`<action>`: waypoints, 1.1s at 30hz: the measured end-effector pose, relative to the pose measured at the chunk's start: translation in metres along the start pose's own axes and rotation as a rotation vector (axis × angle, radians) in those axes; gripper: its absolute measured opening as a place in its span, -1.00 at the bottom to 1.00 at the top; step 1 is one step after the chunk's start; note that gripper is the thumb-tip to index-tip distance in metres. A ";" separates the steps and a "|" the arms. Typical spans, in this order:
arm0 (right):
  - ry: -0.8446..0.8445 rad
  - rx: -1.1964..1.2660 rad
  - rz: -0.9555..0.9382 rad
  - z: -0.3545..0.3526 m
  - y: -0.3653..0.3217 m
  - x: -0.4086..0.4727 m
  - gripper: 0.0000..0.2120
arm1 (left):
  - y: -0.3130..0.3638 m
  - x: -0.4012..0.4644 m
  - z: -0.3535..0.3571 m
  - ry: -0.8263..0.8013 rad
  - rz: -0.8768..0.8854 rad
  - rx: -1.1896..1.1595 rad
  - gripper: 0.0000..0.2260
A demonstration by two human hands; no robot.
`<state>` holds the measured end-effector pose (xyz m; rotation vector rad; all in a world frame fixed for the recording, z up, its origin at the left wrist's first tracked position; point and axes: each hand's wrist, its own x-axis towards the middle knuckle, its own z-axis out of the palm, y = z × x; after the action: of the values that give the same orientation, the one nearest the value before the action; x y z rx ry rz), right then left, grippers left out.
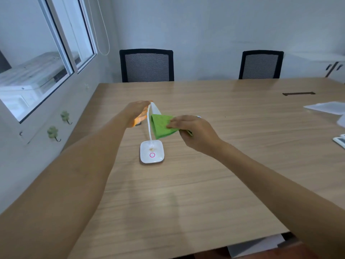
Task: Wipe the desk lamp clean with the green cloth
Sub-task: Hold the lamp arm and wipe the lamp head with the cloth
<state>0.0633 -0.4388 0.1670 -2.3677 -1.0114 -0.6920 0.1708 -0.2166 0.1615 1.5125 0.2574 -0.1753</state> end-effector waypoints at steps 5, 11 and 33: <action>0.065 -0.011 -0.143 -0.014 -0.004 -0.030 -0.67 | 0.000 0.000 -0.001 0.002 0.003 -0.006 -0.95; 0.209 -0.070 -0.026 -0.009 0.001 0.008 -0.68 | -0.003 0.003 -0.004 0.011 0.014 -0.011 -0.89; 0.289 -0.234 -0.206 0.007 -0.018 -0.038 -0.69 | 0.002 0.002 -0.004 -0.002 -0.007 -0.010 -0.94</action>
<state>0.0285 -0.4429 0.1430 -2.2807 -1.1033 -1.2515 0.1726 -0.2123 0.1625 1.5012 0.2614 -0.1809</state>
